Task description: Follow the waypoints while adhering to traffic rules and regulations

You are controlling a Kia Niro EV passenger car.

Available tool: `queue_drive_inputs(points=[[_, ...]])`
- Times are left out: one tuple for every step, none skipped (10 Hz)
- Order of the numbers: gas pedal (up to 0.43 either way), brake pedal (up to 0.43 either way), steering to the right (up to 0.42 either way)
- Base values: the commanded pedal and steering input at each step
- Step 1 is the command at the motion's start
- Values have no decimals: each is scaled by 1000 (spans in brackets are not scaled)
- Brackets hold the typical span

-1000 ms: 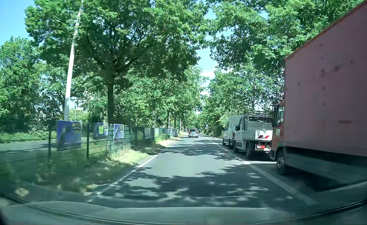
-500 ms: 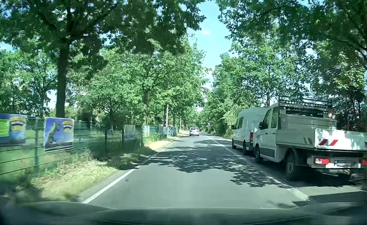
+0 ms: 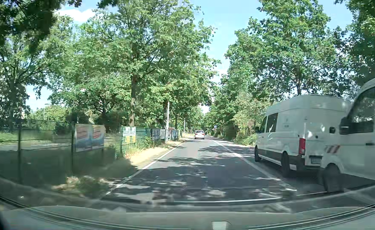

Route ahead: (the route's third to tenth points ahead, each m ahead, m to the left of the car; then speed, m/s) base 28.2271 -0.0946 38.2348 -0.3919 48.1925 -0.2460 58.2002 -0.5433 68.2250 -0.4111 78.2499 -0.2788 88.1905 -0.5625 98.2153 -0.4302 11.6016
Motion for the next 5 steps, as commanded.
queue_drive_inputs(points=[[98,30,-1],[98,30,0],[87,30,2],[87,30,1],[87,30,1]])
